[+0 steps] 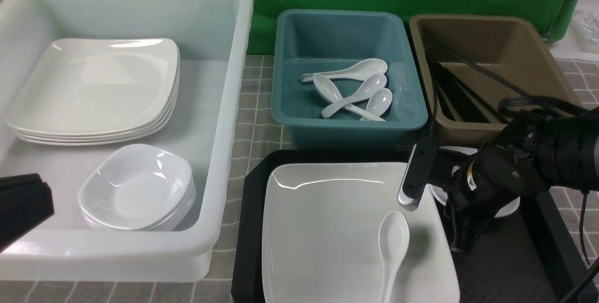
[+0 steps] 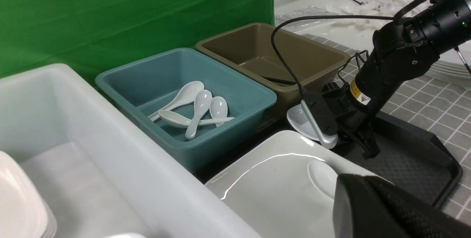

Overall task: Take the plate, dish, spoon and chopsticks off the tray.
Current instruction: Use the right arm to grab a small plate from the dinner plate, then use the right arm to put the small plate into the large storage box on the left

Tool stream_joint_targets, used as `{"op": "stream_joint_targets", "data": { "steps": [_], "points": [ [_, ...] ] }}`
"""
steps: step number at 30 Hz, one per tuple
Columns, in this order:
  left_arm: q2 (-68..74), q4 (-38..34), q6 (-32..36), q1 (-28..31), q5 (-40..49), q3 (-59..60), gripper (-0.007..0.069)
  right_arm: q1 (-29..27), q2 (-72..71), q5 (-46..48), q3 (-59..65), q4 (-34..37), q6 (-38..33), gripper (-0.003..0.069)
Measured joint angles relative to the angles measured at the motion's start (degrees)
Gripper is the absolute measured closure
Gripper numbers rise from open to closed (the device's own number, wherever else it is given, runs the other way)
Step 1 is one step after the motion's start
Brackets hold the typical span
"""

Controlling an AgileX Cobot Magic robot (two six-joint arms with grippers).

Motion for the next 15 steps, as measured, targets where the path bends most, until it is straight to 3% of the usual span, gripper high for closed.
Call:
{"op": "stream_joint_targets", "data": {
  "steps": [7, 9, 15],
  "points": [
    [0.0, -0.8, 0.0, 0.0, 0.2, 0.0, 0.0616, 2.1, -4.1, 6.3, -0.1, -0.4, 1.6, 0.0542],
    [0.0, -0.9, 0.0, 0.0, 0.2, 0.0, 0.0616, 4.7, -8.1, 11.6, -0.1, 0.3, 5.3, 0.0596],
    [0.0, -0.5, 1.3, 0.0, 0.3, 0.0, 0.0616, 13.0, -19.1, 23.1, -3.3, 1.9, 14.0, 0.0601]
  ]
}}
